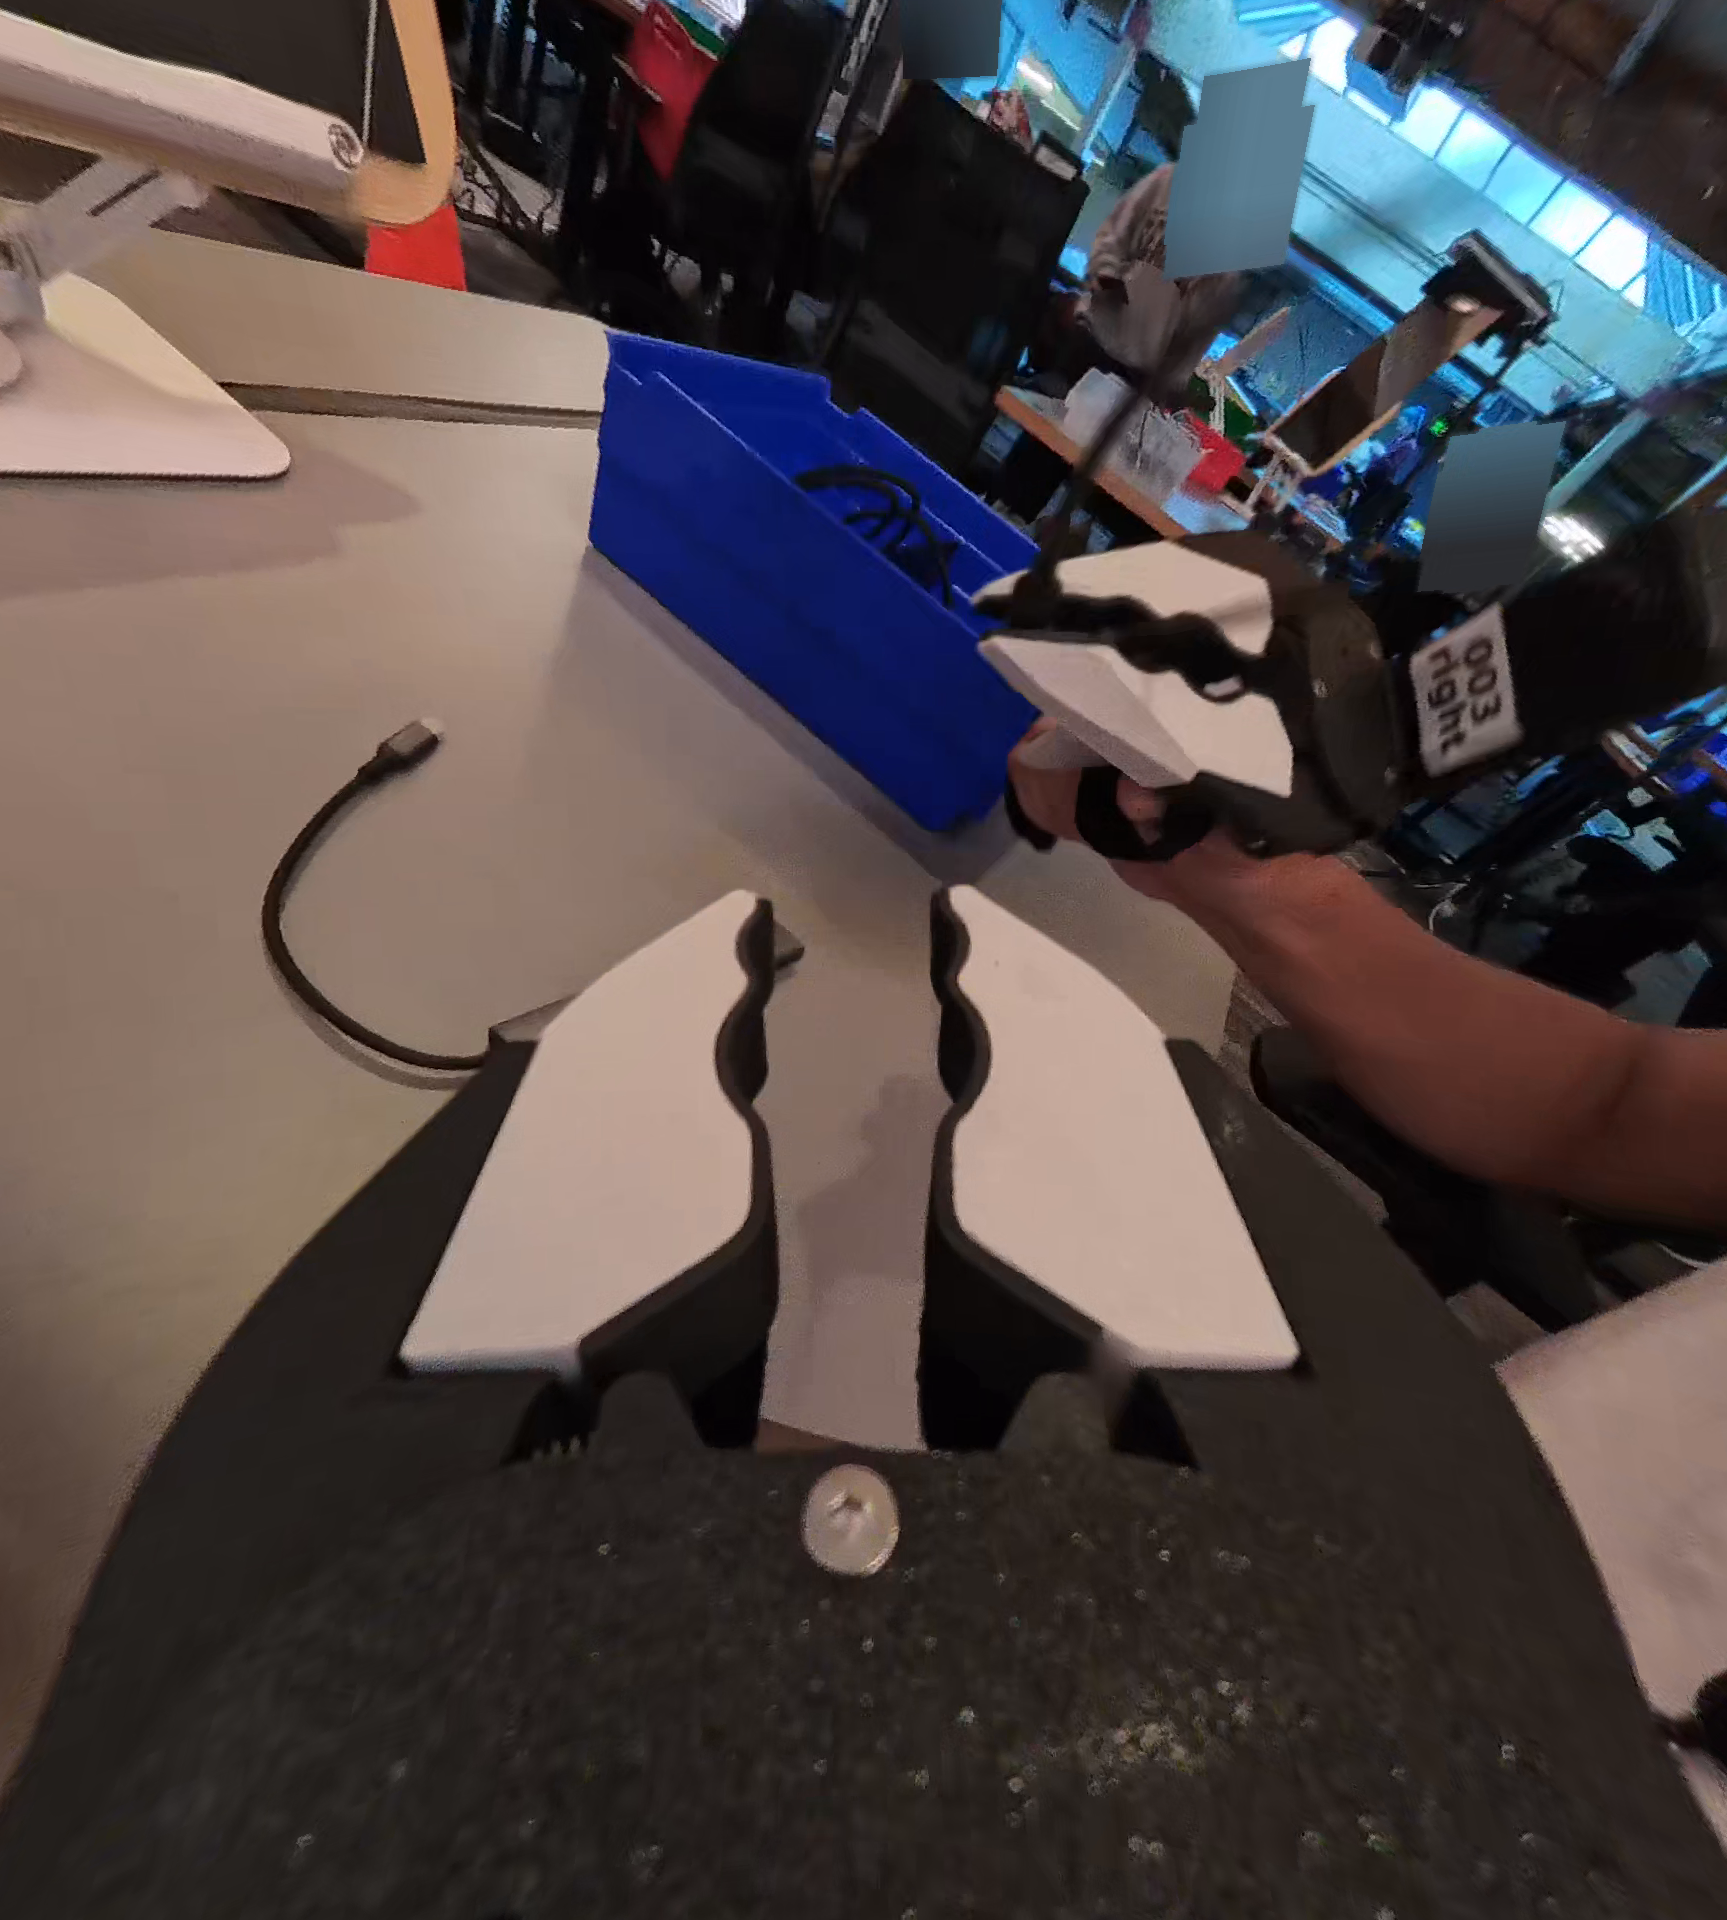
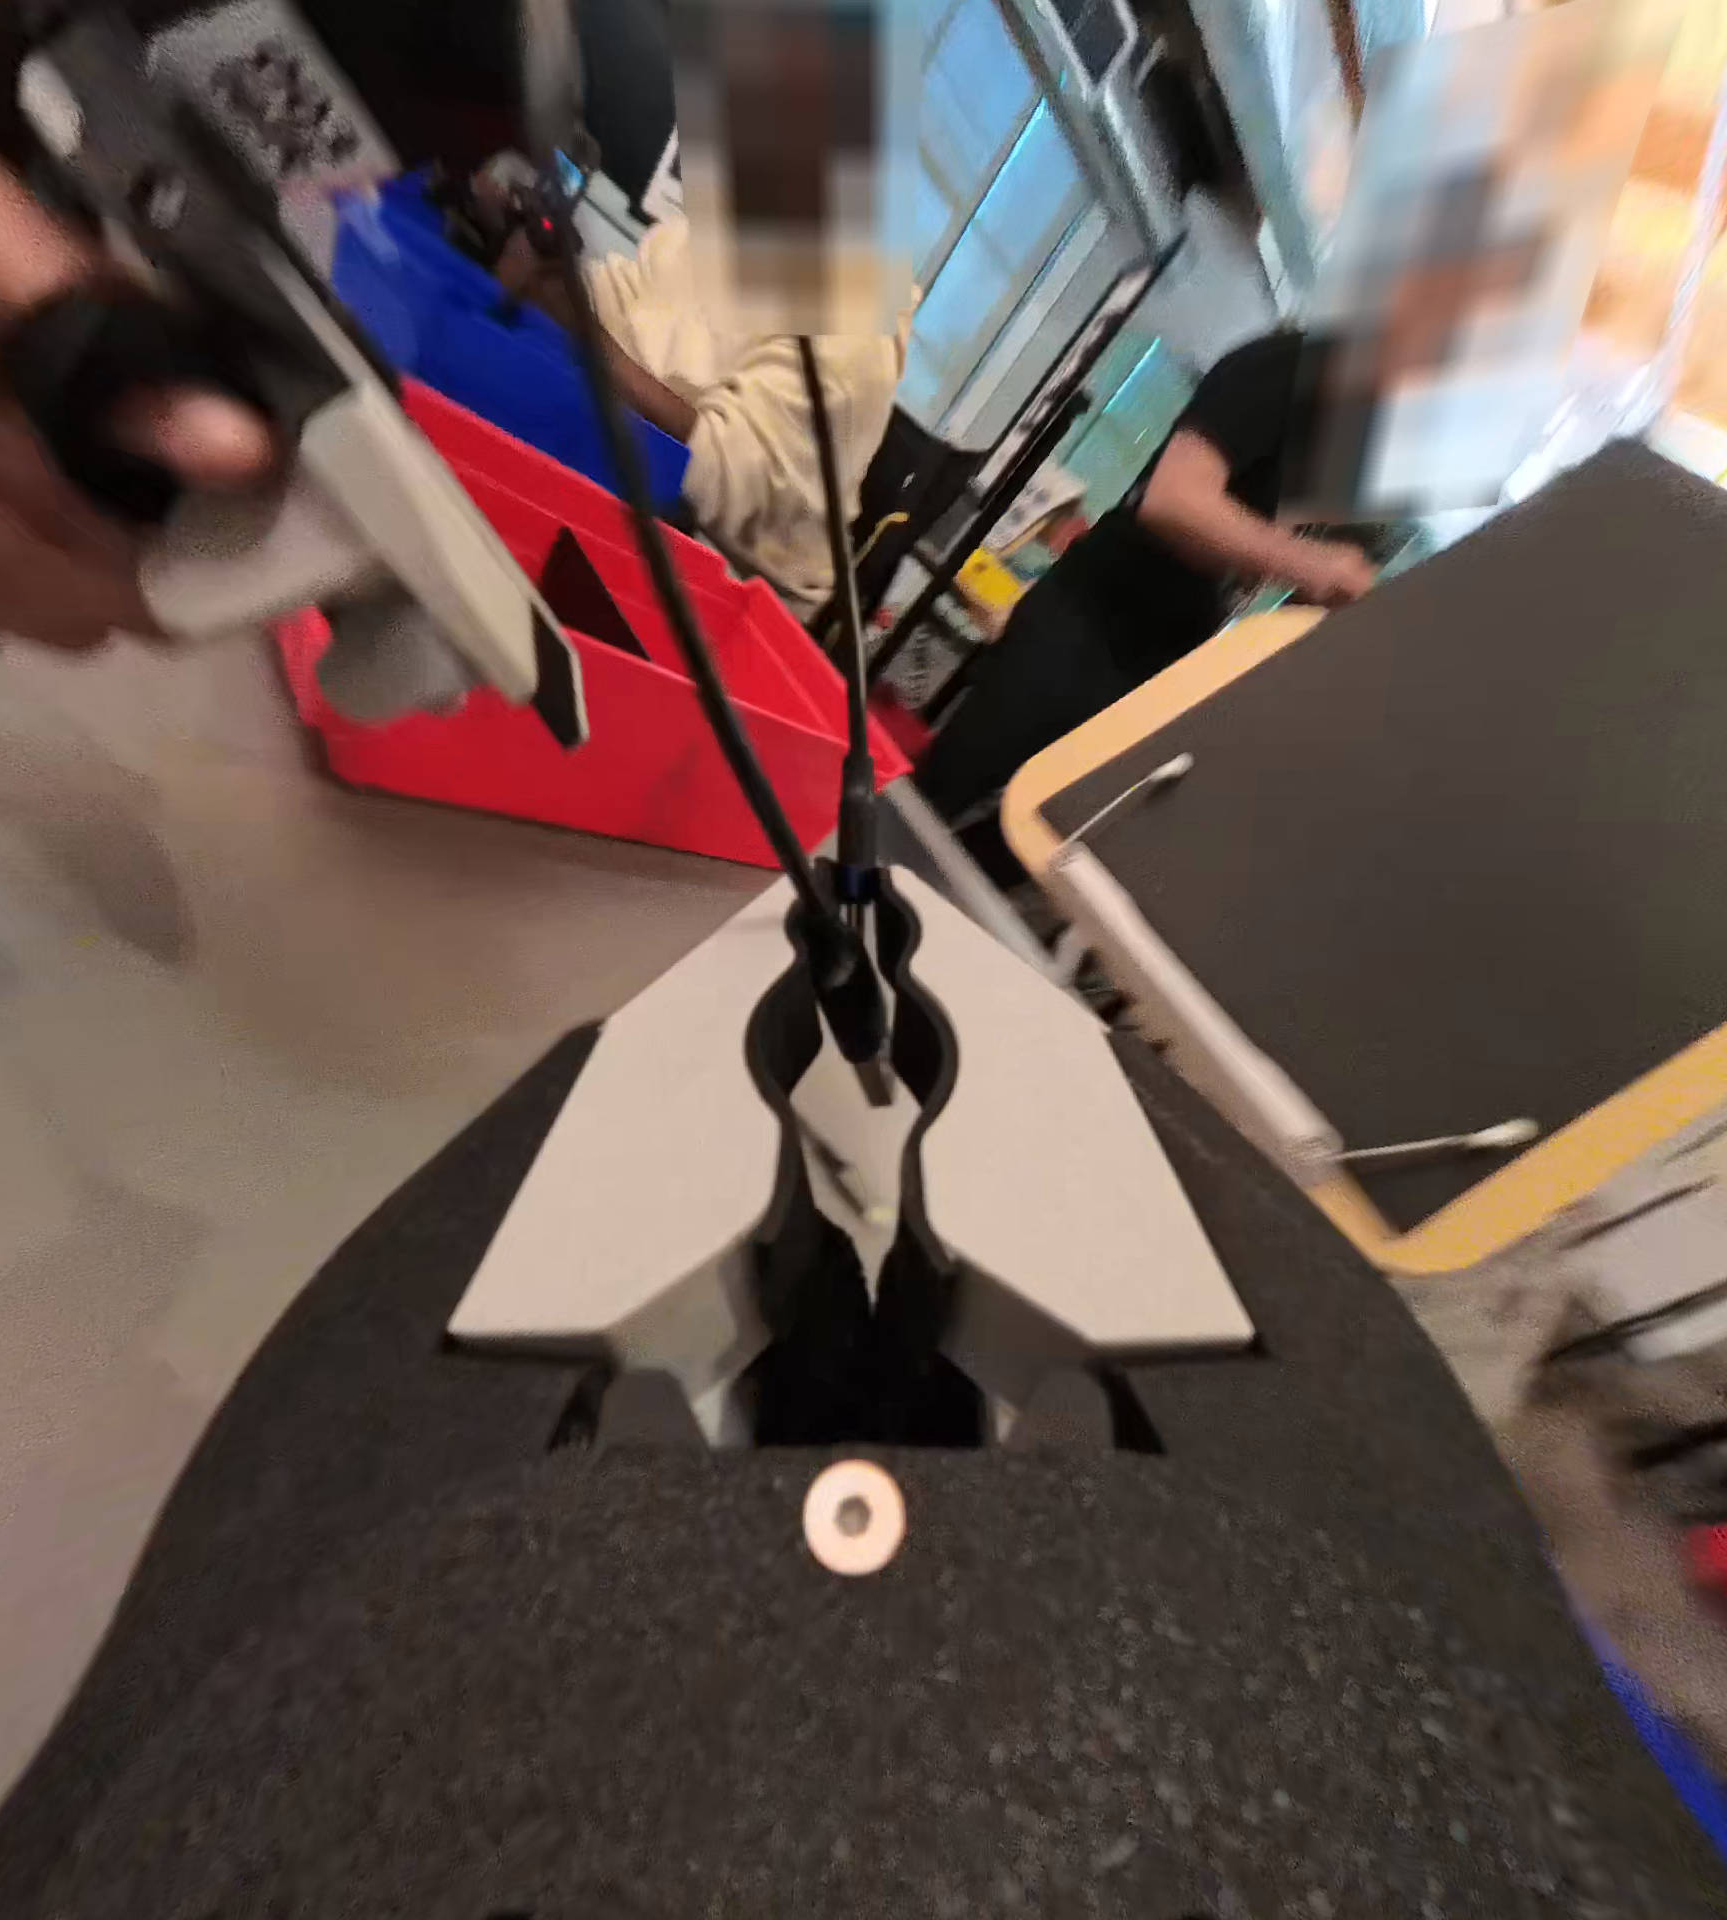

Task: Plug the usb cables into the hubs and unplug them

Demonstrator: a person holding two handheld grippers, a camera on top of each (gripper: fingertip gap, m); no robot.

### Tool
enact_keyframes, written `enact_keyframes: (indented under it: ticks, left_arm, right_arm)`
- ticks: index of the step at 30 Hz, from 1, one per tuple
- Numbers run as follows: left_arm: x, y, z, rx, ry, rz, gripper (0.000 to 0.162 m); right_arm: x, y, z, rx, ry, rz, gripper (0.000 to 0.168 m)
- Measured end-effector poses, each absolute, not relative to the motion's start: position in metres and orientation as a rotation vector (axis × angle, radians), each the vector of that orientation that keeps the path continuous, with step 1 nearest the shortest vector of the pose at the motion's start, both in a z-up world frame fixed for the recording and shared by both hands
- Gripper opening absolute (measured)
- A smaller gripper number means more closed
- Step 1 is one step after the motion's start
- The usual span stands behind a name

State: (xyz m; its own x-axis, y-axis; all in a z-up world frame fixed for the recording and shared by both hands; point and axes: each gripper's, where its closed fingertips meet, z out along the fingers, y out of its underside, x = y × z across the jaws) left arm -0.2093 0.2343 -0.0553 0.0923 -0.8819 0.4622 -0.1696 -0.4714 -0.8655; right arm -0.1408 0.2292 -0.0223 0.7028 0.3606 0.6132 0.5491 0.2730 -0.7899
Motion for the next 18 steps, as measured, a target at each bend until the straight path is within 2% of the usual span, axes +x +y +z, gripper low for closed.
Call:
enact_keyframes:
  ticks: [3,8,14,18]
  left_arm:
    - [-0.220,0.247,-0.037,-1.697,0.975,-1.484,0.028]
    - [-0.236,0.260,-0.010,-1.592,0.984,-1.451,0.028]
    - [-0.215,0.218,-0.048,-1.600,1.348,-1.253,0.040]
    - [-0.209,0.198,-0.059,-1.593,1.429,-1.335,0.032]
  right_arm:
    - [-0.143,0.223,-0.025,-1.207,-0.998,-0.391,0.004]
    - [-0.166,0.222,-0.048,-1.135,-1.157,-0.552,0.004]
    - [-0.197,0.215,-0.054,-1.004,-1.213,-0.645,0.005]
    - [-0.203,0.213,-0.058,-0.969,-1.235,-0.682,0.004]
